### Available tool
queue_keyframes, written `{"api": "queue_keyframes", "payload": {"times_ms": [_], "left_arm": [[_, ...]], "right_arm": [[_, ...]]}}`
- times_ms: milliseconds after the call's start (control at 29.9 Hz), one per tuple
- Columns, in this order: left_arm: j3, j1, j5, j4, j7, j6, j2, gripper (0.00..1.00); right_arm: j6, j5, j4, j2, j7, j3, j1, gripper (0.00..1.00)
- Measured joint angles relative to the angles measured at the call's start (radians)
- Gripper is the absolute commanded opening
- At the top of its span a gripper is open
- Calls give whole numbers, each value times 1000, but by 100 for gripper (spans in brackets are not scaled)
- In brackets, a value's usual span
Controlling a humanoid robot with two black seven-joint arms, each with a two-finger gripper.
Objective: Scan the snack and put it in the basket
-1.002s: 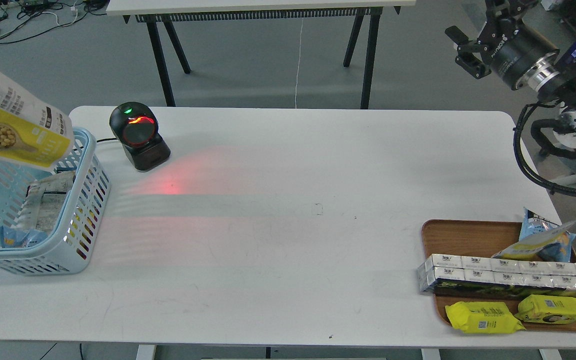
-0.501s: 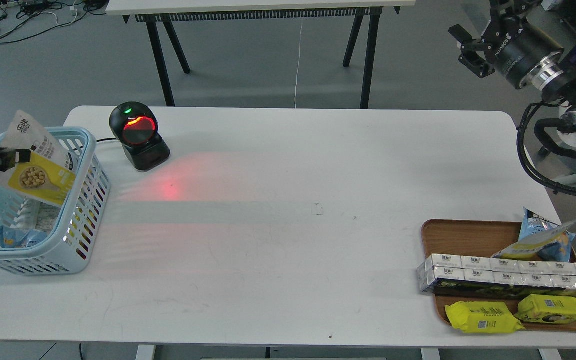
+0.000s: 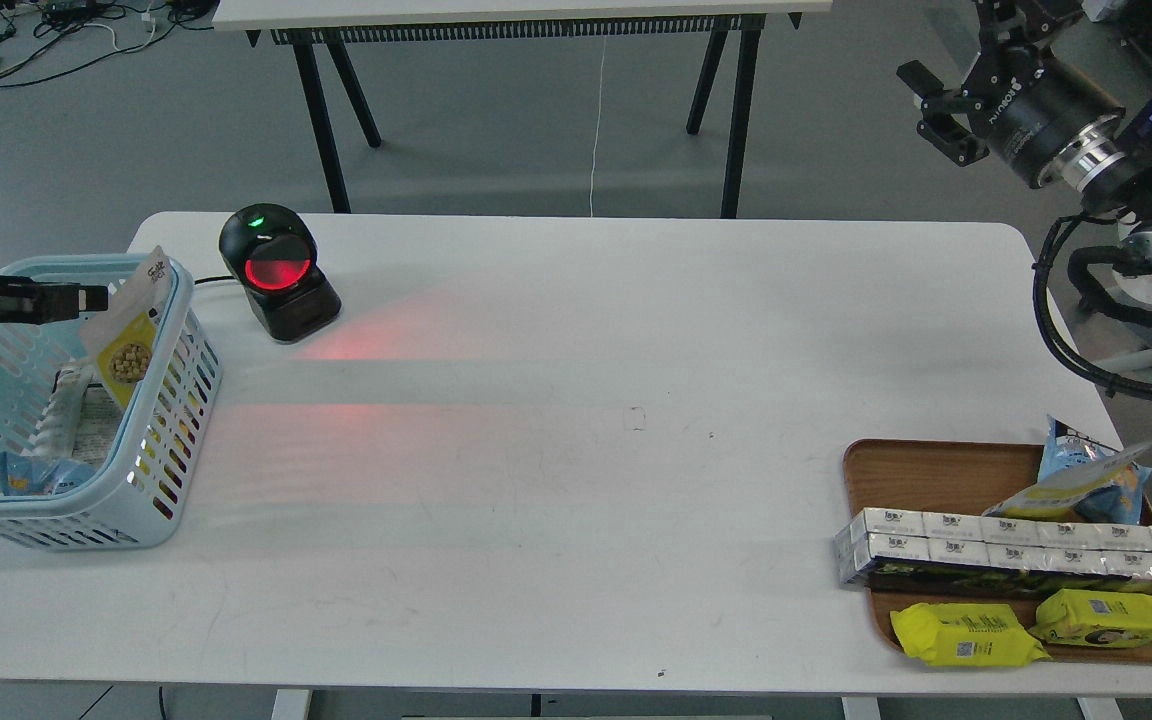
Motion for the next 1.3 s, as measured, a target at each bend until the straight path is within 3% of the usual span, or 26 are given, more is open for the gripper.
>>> {"api": "queue_keyframes", "payload": {"times_ms": [234, 434, 601, 869, 902, 935, 1002, 1303], "left_arm": [[-145, -4, -315, -11, 0, 2, -27, 83], [-279, -4, -718, -11, 0, 7, -147, 83], [-307, -4, -905, 23, 0, 1, -265, 82], [-311, 29, -964, 127, 0, -27, -421, 83], [-313, 35, -967, 136, 0, -27, -439, 86], [-314, 42, -969, 145, 0, -27, -454, 95], [-316, 54, -969, 160, 0, -27, -479, 100], [-350, 121, -954, 203, 0, -27, -561, 100]], "right_arm": [[0, -1, 4, 8, 0, -3, 24, 98], [0, -3, 3, 5, 0, -5, 78, 98], [0, -9, 38, 5, 0, -7, 100, 98], [0, -56, 150, -13, 0, -141, 104, 99], [0, -56, 150, -10, 0, -146, 104, 99], [0, -56, 149, -6, 0, -147, 104, 99], [0, -55, 144, -3, 0, -144, 102, 99], [0, -37, 145, 1, 0, -53, 64, 99]]}}
